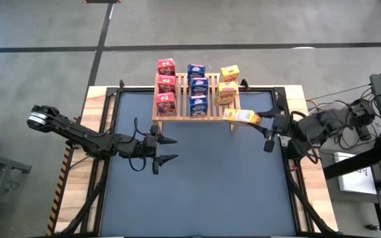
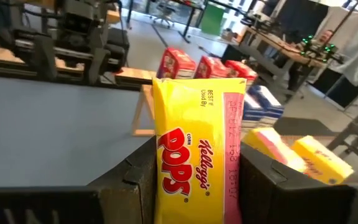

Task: Stack cereal on shelf
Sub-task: Put the yellow cereal box aligned with the other yellow cereal boxes on the shelf

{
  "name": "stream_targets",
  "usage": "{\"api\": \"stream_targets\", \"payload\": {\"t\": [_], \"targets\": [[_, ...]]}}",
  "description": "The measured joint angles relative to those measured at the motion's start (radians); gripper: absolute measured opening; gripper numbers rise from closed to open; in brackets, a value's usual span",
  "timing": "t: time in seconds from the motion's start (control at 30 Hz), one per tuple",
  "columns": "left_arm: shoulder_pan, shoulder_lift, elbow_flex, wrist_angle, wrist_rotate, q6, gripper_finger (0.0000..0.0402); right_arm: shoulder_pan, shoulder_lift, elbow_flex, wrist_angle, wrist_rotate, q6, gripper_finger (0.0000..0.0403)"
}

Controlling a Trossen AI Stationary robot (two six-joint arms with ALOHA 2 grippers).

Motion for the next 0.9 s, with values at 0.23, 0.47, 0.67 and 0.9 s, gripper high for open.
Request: {"api": "stream_targets", "payload": {"t": [0.23, 0.47, 0.67, 0.9], "targets": [[0.0, 0.0, 0.0, 0.0, 0.0, 0.0, 0.0252, -0.131, 0.052, 0.103, -0.085, -0.125, -0.057, 0.0148], [0.0, 0.0, 0.0, 0.0, 0.0, 0.0, 0.0252, -0.266, 0.14, 0.207, -0.179, -0.292, -0.092, 0.0148], [0.0, 0.0, 0.0, -0.001, 0.0, 0.0, 0.0252, -0.382, 0.207, 0.259, -0.246, -0.369, -0.158, 0.0148], [0.0, 0.0, 0.0, -0.025, 0.0, 0.0, 0.0252, -0.54, 0.22, 0.279, -0.25, -0.564, -0.198, 0.0148]]}}
